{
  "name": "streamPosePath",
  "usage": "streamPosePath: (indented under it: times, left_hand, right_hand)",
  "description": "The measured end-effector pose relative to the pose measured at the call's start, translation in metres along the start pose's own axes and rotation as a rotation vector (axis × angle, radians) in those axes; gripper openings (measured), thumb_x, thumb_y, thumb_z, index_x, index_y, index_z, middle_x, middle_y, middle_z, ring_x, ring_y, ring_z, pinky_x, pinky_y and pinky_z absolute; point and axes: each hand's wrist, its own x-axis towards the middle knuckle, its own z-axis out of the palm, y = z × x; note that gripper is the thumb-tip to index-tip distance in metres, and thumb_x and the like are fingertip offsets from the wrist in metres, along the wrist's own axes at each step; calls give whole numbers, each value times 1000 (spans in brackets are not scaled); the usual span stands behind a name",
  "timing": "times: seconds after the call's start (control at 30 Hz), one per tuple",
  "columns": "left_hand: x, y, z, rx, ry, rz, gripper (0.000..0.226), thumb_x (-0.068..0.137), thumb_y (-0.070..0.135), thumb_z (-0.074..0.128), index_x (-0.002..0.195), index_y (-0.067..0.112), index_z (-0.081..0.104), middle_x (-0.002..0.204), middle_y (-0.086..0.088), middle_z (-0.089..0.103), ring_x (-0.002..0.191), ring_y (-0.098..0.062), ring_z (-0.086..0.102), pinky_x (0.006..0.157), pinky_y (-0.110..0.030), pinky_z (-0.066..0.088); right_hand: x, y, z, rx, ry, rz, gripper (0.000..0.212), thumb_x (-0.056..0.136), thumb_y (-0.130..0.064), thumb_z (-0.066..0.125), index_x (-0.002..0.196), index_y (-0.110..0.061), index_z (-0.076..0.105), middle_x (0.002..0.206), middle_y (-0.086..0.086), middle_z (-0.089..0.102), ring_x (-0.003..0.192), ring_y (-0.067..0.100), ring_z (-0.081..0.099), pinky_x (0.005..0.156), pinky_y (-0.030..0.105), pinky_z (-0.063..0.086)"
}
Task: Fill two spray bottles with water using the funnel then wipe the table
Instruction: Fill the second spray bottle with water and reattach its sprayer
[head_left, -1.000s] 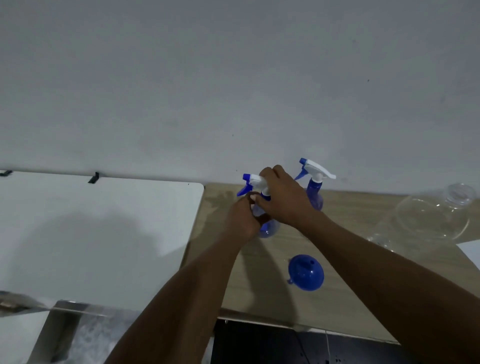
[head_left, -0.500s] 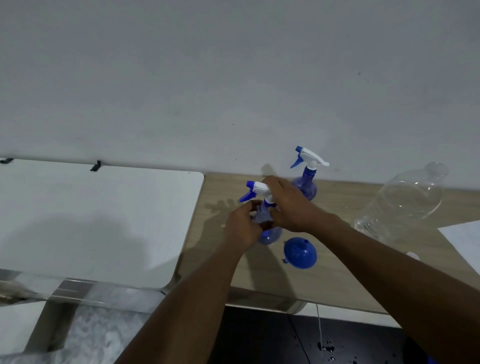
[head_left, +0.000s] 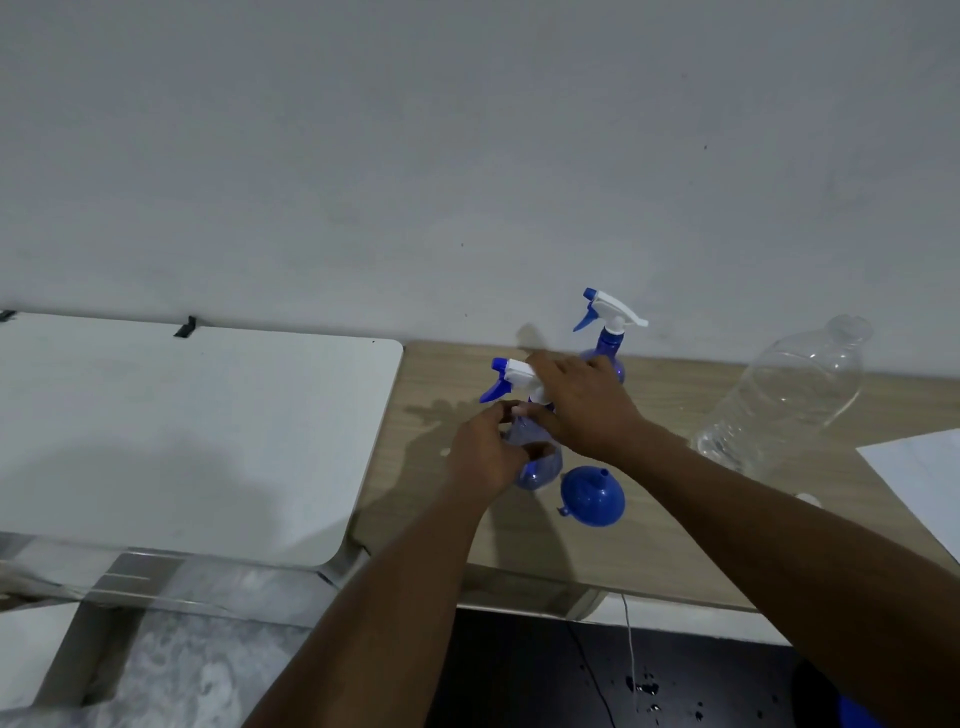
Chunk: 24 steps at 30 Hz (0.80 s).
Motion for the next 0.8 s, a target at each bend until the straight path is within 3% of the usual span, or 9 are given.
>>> streamPosePath:
  times: [0.07,0.13,0.2,0.27,0.37,0.43,0.57,0.67,0.8]
  left_hand:
    - [-2,0,0,-27,3,0,63,69,36,89,124,23,62,109,11,66,100,-13,64,90,-31,53]
    - [-3,0,-1,-17,4,19,63,69,36,88,125,23,62,109,10,68,97,-12,66,85,-26,50]
    - [-3,-1,-2,14,-4,29,63,69,41,87,125,25,62,109,11,69,97,-11,67,88,-28,52]
    - [-3,-2,0,11,-4,24,65,67,45,86,125,27,62,111,10,70,99,-11,67,91,-32,54]
    - [-4,-3,1,-13,12,3,68,67,39,89,127,25,62,115,7,69,100,-14,67,89,-31,53]
    - [-5,-4,1,-22,0,5,65,69,39,87,127,24,61,115,8,68,102,-15,66,91,-32,53]
    - [-4,-5,3,-7,-4,13,60,73,40,83,127,25,61,115,6,70,103,-14,66,94,-37,54]
    - [-3,-5,4,-9,0,-32,64,71,42,85,128,28,61,118,7,69,103,-12,65,95,-38,54]
    - [-3,-7,5,-2,-11,-12,64,70,38,87,127,25,60,110,14,66,99,-12,65,93,-38,55]
  right_hand:
    - [0,-2,2,120,-30,-12,45,92,-37,62,131,-21,46,121,3,64,110,26,58,96,45,42]
    - [-2,0,-1,291,-98,-8,55,86,-26,67,135,-23,43,126,2,60,115,26,54,97,49,43]
    - [-4,6,-3,246,-94,-21,64,82,-40,69,137,-25,41,129,1,58,117,23,53,97,50,43]
    - [-6,7,-2,64,-20,-18,61,84,-57,64,132,-24,43,119,-1,64,107,21,59,92,46,45]
    - [-10,5,3,84,7,-34,44,92,-38,63,128,-19,46,111,3,68,99,26,61,86,41,43]
    - [-13,5,1,231,-41,-35,50,88,-25,66,133,-18,45,120,5,62,108,27,57,90,43,44]
    - [-12,7,1,289,-37,-6,62,83,-44,73,134,-18,46,121,3,60,106,21,55,90,39,47]
    - [-9,0,3,358,-26,54,46,89,-28,72,127,-16,51,113,6,65,96,22,62,83,37,53]
    - [-8,0,-3,570,-125,93,43,87,-6,69,126,-15,52,110,4,63,98,22,61,82,31,50]
